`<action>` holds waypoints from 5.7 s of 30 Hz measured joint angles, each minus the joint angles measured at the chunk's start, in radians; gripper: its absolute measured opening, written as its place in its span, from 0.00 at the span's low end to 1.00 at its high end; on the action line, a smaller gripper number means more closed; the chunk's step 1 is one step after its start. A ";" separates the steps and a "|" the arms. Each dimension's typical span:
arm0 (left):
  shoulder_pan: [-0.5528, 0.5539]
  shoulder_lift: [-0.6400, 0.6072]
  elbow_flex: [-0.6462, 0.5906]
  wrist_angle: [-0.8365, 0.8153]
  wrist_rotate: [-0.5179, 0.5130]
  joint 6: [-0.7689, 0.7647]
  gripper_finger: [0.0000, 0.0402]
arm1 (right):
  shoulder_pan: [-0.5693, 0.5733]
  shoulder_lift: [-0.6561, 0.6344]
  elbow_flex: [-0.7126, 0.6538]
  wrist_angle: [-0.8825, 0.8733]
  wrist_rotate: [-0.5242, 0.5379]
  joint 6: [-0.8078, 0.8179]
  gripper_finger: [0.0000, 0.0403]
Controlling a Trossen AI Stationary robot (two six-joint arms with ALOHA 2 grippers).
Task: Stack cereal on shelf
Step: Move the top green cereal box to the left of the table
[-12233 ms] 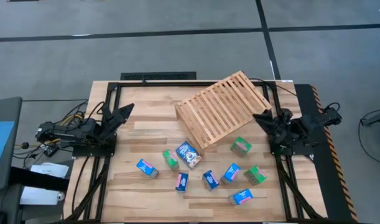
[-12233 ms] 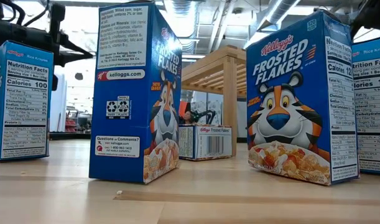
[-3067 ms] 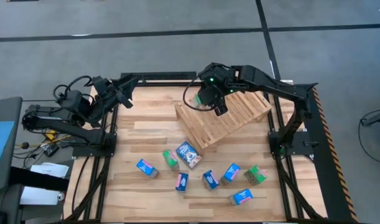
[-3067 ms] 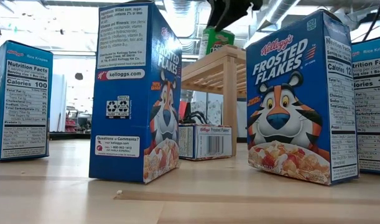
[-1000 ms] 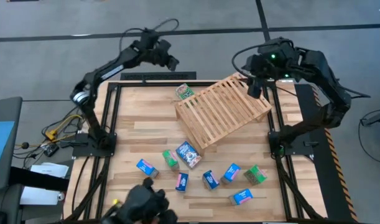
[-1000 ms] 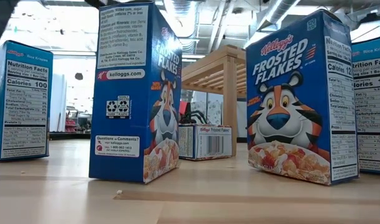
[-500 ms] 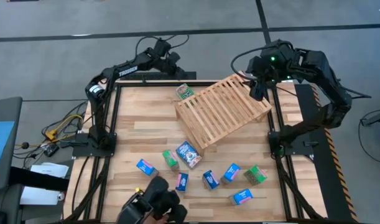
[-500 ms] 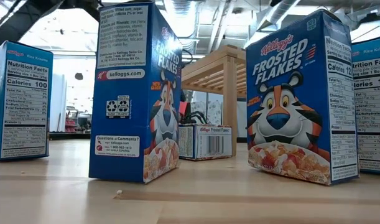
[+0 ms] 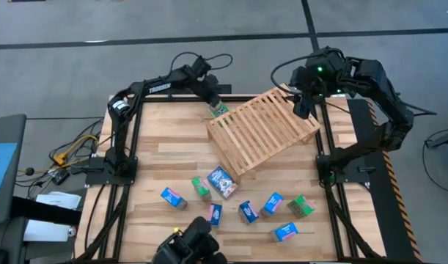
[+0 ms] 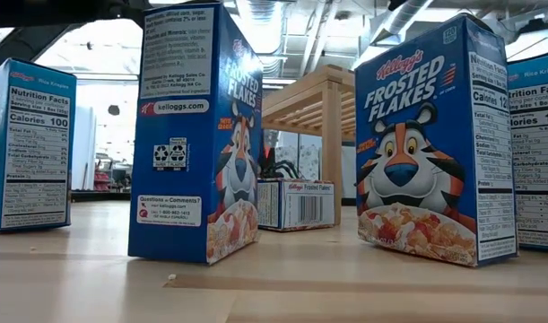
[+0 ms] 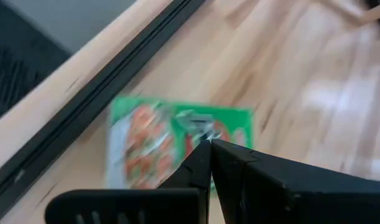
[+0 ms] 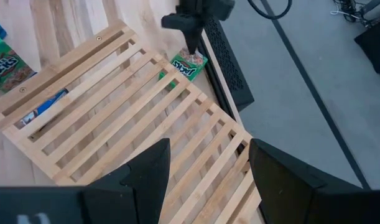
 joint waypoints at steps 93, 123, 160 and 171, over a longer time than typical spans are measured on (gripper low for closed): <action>-0.087 -0.837 -1.014 0.019 -0.539 -0.566 0.00 | 0.082 0.000 -0.194 0.077 -0.060 0.053 0.61; -0.208 -0.825 -1.176 0.374 -0.519 -0.690 0.00 | 0.163 0.000 -0.194 0.098 -0.060 0.082 0.61; -0.746 -1.178 -1.181 -0.167 -0.916 -1.318 0.00 | 0.266 0.000 -0.402 0.428 -0.113 0.131 0.61; -0.789 -1.195 -1.289 0.009 -0.870 -1.431 0.00 | 0.286 0.000 -0.402 0.418 -0.113 0.154 0.61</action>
